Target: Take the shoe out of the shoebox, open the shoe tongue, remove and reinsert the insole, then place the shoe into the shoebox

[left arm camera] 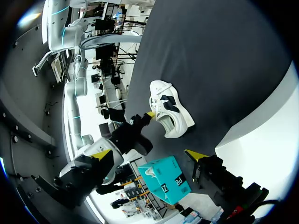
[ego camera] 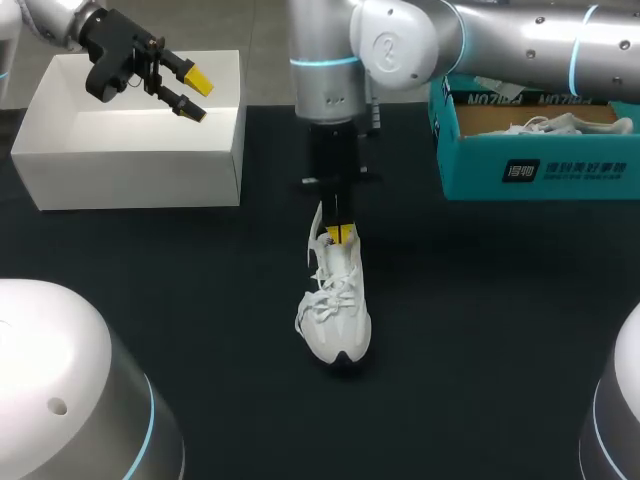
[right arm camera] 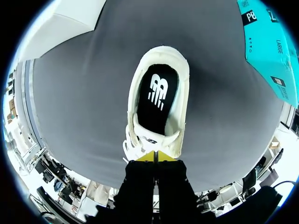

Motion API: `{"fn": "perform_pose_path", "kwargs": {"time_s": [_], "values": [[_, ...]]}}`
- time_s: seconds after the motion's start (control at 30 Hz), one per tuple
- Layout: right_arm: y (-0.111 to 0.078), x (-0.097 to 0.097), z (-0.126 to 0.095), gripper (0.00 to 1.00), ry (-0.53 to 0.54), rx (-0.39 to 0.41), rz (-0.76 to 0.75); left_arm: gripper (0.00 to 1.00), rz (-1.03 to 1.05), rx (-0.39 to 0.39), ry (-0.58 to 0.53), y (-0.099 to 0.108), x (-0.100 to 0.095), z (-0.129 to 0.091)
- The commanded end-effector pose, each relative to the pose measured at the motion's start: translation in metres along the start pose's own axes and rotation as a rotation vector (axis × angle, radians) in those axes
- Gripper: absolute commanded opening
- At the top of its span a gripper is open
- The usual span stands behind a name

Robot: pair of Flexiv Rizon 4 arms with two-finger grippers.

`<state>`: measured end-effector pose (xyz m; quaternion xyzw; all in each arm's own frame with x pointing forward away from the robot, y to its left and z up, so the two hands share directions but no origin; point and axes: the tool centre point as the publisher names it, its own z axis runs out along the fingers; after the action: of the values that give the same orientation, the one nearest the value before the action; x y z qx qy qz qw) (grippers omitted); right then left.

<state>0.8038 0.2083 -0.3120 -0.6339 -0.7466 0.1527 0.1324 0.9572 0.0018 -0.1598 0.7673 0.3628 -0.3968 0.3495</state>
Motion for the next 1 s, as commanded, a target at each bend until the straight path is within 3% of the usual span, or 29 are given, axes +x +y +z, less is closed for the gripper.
{"fn": "perform_pose_path", "kwargs": {"time_s": [0.03, 0.3, 0.4, 0.47, 0.63, 0.77, 1.0], "values": [[0.012, -0.003, 0.014, 0.0, 0.017, 0.018, -0.005, 1.0, 0.0, 0.002, 0.004, 0.0, -0.001, 0.0], [0.015, -0.002, 0.016, 0.0, 0.025, 0.026, -0.02, 1.0, 0.0, 0.002, 0.004, 0.0, -0.001, 0.0], [0.005, -0.005, 0.004, 0.0, 0.028, -0.042, -0.038, 1.0, 0.0, 0.002, 0.004, 0.0, -0.001, 0.0], [0.002, -0.005, -0.003, 0.0, 0.046, -0.127, -0.115, 1.0, 0.0, 0.002, 0.004, 0.0, -0.001, 0.0], [0.007, -0.012, -0.011, 0.0, -0.007, -0.221, -0.259, 1.0, 0.0, 0.002, 0.004, 0.0, -0.001, 0.0], [0.014, -0.012, -0.018, 0.0, -0.058, -0.273, -0.391, 1.0, 0.0, 0.002, 0.004, 0.0, -0.001, 0.0], [0.025, -0.007, -0.026, 0.0, -0.051, -0.333, -0.669, 1.0, 0.0, 0.002, 0.004, 0.0, -0.001, 0.0]]}}
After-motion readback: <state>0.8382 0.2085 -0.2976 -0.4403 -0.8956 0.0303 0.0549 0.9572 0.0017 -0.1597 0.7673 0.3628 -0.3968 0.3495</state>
